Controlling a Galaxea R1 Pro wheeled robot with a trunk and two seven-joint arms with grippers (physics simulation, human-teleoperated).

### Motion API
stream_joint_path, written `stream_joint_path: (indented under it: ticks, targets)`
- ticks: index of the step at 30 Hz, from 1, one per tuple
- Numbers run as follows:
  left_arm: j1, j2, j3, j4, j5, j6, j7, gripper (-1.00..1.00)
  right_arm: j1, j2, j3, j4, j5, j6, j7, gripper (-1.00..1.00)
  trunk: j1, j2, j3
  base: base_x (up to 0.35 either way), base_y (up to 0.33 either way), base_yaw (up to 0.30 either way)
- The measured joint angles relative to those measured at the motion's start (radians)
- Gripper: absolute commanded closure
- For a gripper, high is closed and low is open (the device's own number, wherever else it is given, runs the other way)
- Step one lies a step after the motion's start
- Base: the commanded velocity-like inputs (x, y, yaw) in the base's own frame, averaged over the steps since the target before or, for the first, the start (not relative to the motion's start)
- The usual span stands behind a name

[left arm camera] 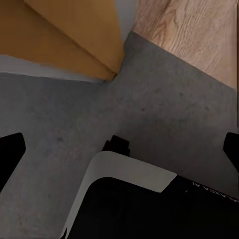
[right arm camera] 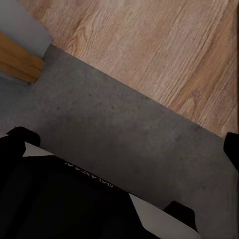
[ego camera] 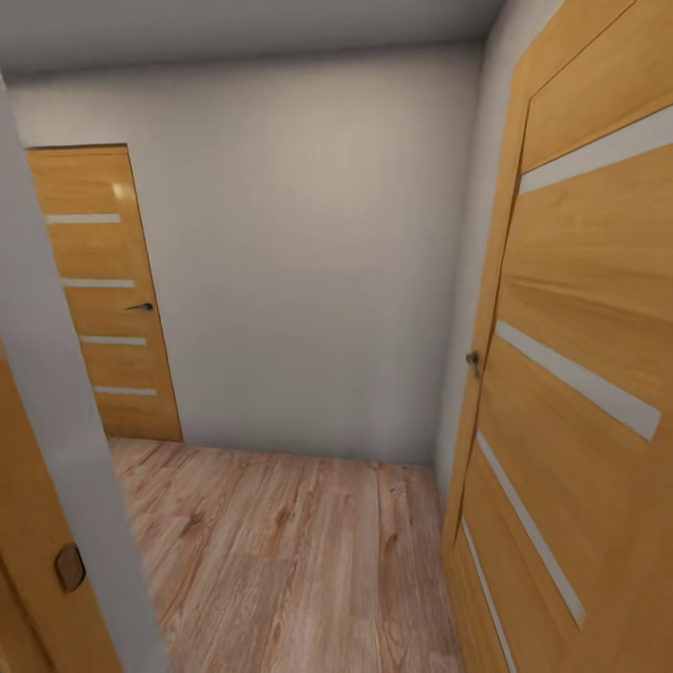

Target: Move the two storage containers from the living room to the garage. In the garage, place one container on the floor and stack the other container on top of it (either order is fine).

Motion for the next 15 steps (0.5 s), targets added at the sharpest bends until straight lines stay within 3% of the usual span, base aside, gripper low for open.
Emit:
stream_joint_path:
  ticks: [7, 15]
  targets:
    - [0.0, 0.001, 0.0, 0.0, 0.0, 0.0, 0.0, -1.0, 0.0, 0.0, 0.0, 0.0, 0.001, 0.0, 0.0, -1.0, 0.0, 0.0, 0.0, 0.134, 0.0, -0.009]
    - [0.0, 0.001, 0.0, 0.0, 0.0, 0.0, 0.0, -1.0, 0.0, 0.0, 0.0, 0.0, 0.0, 0.0, 0.0, -1.0, 0.0, 0.0, 0.005, 0.06, 0.0, -0.135]
